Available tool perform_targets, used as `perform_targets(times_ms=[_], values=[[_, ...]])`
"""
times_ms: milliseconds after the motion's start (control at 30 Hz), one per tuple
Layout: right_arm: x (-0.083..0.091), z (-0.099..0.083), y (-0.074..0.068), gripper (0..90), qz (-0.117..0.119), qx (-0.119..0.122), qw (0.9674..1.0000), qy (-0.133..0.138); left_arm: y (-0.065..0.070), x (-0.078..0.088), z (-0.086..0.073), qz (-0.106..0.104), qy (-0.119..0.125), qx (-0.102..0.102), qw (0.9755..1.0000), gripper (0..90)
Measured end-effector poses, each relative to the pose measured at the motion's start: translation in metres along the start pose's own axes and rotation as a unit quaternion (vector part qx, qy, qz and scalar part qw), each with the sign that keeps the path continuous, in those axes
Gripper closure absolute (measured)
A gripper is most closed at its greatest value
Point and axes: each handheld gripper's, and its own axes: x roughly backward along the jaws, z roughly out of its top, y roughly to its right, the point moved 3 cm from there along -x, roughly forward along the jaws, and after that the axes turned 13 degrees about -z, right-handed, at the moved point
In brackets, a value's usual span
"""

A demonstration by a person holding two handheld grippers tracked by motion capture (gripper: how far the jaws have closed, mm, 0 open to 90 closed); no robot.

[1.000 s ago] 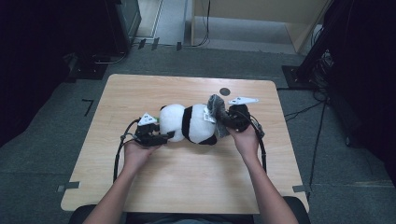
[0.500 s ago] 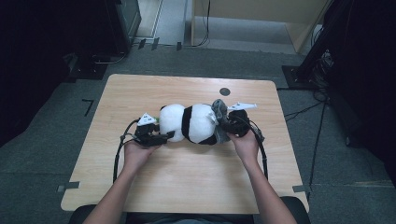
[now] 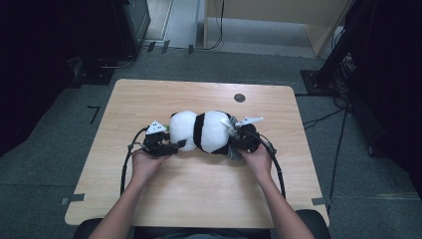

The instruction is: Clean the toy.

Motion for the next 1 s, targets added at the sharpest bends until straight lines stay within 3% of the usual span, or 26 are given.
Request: perform_targets(times_ms=[67, 200, 300, 667, 1000], values=[[-0.005, -0.004, 0.001, 74.2, -0.003, 0.008, 0.9999, -0.011, 0.000, 0.000, 0.000, 0.000, 0.000, 0.000, 1.0000, 37.5], [-0.002, -0.005, 0.004, 74.1, 0.001, 0.000, 1.0000, -0.006, 0.000, 0.001, 0.000, 0.001, -0.001, 0.002, 1.0000, 37.5], [0.003, -0.003, 0.007, 74.1, -0.006, 0.003, 1.0000, -0.002, 0.002, 0.003, 0.002, 0.017, 0.002, -0.003, 0.9999, 38.0], [0.035, 0.007, 0.039, 73.8, -0.029, -0.014, 0.9987, 0.039, 0.000, 0.009, 0.003, 0.019, 0.007, 0.001, 0.9998, 41.2], [0.044, -0.004, 0.071, 73.7, -0.056, -0.035, 0.9969, 0.042, -0.002, 0.013, 0.002, 0.017, 0.004, 0.005, 0.9998, 39.6]])
